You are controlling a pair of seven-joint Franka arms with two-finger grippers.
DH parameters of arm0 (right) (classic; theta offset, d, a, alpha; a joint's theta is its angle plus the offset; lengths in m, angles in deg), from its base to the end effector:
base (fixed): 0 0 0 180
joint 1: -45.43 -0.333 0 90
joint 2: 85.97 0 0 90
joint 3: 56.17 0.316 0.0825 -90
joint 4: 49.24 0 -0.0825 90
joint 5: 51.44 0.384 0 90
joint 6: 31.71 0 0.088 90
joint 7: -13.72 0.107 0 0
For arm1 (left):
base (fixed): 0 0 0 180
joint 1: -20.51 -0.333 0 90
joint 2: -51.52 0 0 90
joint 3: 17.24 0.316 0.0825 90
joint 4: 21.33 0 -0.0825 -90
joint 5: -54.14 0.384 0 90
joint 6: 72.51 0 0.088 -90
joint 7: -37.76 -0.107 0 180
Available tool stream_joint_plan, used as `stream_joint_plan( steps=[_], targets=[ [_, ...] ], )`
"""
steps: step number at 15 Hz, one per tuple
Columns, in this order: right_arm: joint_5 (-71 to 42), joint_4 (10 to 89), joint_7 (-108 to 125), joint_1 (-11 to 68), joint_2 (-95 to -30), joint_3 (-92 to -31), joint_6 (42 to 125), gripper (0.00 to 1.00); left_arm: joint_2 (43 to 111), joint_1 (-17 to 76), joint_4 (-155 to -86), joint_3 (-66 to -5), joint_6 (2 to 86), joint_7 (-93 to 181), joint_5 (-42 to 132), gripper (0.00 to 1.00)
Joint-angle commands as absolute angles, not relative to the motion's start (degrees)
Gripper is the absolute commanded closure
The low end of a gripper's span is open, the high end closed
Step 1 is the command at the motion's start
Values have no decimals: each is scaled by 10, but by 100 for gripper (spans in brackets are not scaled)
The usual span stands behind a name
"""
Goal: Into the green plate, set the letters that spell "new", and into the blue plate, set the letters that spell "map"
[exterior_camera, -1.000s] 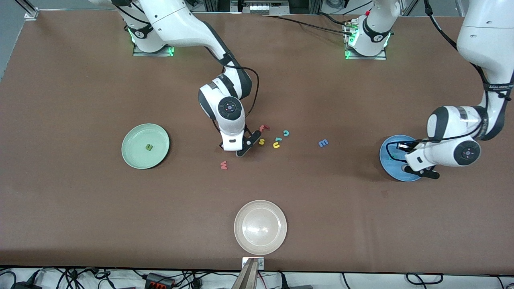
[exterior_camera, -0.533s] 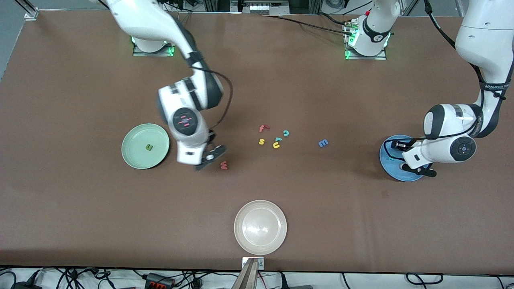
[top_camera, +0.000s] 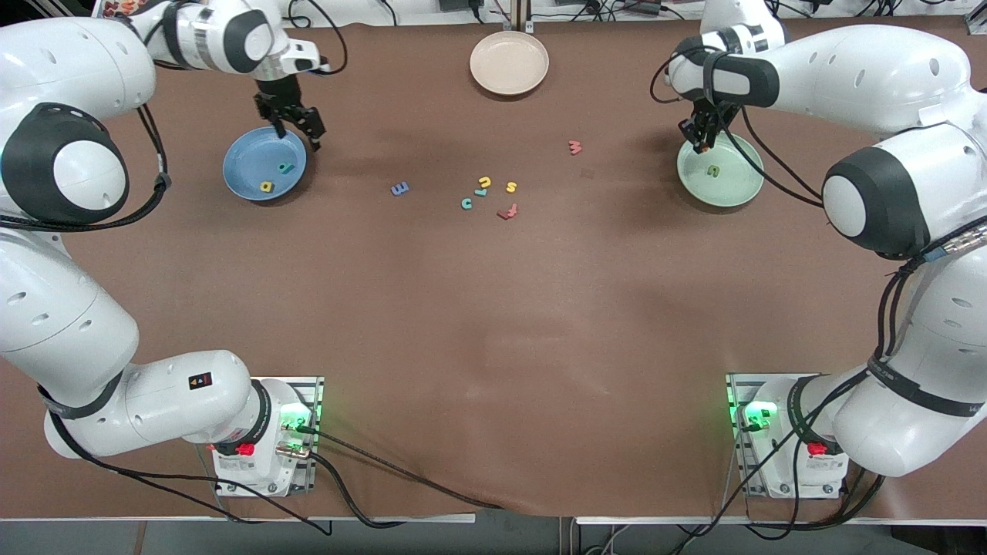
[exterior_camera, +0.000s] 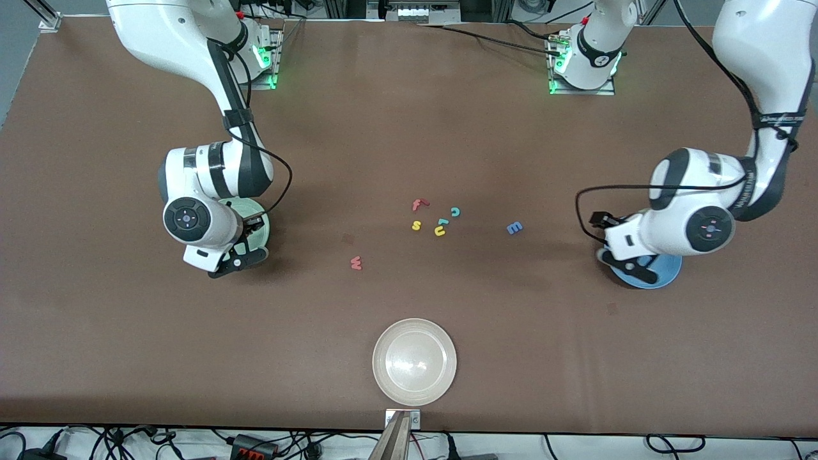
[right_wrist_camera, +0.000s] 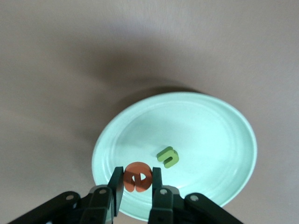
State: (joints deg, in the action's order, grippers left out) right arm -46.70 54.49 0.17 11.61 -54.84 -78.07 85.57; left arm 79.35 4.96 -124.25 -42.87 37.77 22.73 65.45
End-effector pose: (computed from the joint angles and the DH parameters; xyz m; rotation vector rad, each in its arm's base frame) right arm 0.6022 0.1455 0.2410 2.9214 0.6237 -0.4015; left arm 0.6090 -0.0766 0.2795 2.9550 -0.7885 -0.4625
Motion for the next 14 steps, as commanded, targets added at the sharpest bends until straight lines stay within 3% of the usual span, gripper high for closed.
stream_joint_plan(
  steps=[1, 4, 5, 6, 7, 8, 14],
  targets=[
    [-462, 611, 10, 114, -571, -778, 914, 90, 809, 83, -1242, -461, 403, 197, 668, 0],
    [-461, 614, 10, 111, -557, -777, 926, 88, 815, 158, -1284, -456, 490, 209, 678, 0],
    [-460, 614, 10, 111, -556, -777, 926, 76, 817, 161, -1298, -456, 521, 210, 704, 0],
    [-459, 614, 11, 111, -556, -777, 926, 40, 822, 162, -1311, -456, 549, 210, 721, 0],
    [-458, 614, 17, 111, -556, -777, 925, 15, 827, 167, -1323, -456, 580, 210, 730, 0],
    [-458, 612, 24, 111, -561, -777, 920, 0, 832, 169, -1336, -456, 607, 211, 738, 0],
    [-457, 548, 52, 104, -579, -771, 910, 0, 837, 168, -1406, -455, 706, 211, 764, 0]
  ],
)
